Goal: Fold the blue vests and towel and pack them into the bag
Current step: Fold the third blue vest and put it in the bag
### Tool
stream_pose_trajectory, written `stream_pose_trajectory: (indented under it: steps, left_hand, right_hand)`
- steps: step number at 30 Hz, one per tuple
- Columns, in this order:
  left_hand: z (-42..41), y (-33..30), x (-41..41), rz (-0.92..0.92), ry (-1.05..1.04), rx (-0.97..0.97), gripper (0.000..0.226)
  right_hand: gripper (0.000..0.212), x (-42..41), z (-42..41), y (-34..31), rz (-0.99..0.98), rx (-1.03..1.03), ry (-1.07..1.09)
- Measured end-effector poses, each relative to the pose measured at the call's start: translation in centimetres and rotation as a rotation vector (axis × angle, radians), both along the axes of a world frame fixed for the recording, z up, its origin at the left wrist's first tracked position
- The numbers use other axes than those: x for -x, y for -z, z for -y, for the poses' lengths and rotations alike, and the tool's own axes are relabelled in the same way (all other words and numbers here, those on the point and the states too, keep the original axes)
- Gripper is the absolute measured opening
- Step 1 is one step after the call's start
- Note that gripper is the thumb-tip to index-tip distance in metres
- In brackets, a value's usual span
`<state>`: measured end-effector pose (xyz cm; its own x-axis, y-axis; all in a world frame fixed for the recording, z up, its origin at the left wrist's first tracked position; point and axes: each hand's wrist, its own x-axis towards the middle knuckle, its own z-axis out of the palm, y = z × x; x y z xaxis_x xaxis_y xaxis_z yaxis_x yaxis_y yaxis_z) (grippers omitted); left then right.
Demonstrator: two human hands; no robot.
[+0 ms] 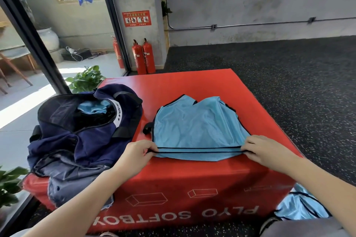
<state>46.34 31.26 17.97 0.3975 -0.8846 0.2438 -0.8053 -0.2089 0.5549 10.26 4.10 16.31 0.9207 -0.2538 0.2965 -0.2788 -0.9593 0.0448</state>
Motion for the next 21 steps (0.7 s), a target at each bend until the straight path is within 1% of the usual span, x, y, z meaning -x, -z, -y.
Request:
stream_pose_trajectory:
  steps: [3, 5, 8, 10, 12, 14, 15, 17, 18, 21]
  left_hand:
    - [-0.2, -0.7, -0.2, 0.063, 0.027, -0.028, 0.026]
    - [-0.2, -1.7, -0.1, 0.073, 0.013, -0.006, 0.024]
    - [-0.2, -3.9, 0.0, 0.059, -0.05, 0.047, 0.021]
    - [-0.1, -5.9, 0.0, 0.085, -0.078, 0.09, 0.02]
    - [0.1, -8.4, -0.2, 0.074, -0.113, 0.155, 0.018]
    - [0.5, -11.4, -0.3, 0.085, -0.147, 0.231, 0.017]
    - [0.7, -13.2, -0.3, 0.098, -0.152, 0.262, 0.017]
    - [1.3, -17.1, -0.2, 0.083, -0.157, 0.316, 0.015]
    - [1.5, -19.3, -0.1, 0.054, -0.166, 0.341, 0.014]
    - [2.2, -26.3, 0.2, 0.017, -0.209, 0.453, 0.015]
  right_hand:
    - [0.025, 0.4, 0.1, -0.2, 0.019, -0.03, 0.015]
    - [0.022, 0.5, 0.1, -0.7, 0.076, -0.123, 0.087]
    - [0.024, 0.3, 0.1, -2.4, 0.296, -0.325, 0.211]
    - [0.025, 0.0, 0.2, -4.2, 0.384, -0.354, 0.242]
    - [0.027, -0.1, 0.1, -6.3, 0.388, -0.349, 0.237]
    - [0.03, -0.1, 0.1, -8.9, 0.406, -0.348, 0.236]
    - [0.027, -0.2, 0.1, -10.5, 0.428, -0.35, 0.246]
    - [0.011, -0.7, 0.0, -14.5, 0.484, -0.363, 0.282]
    - [0.007, -0.9, 0.1, -16.8, 0.534, -0.37, 0.301]
    - [0.011, -1.4, 0.0, -24.0, 0.727, -0.409, 0.314]
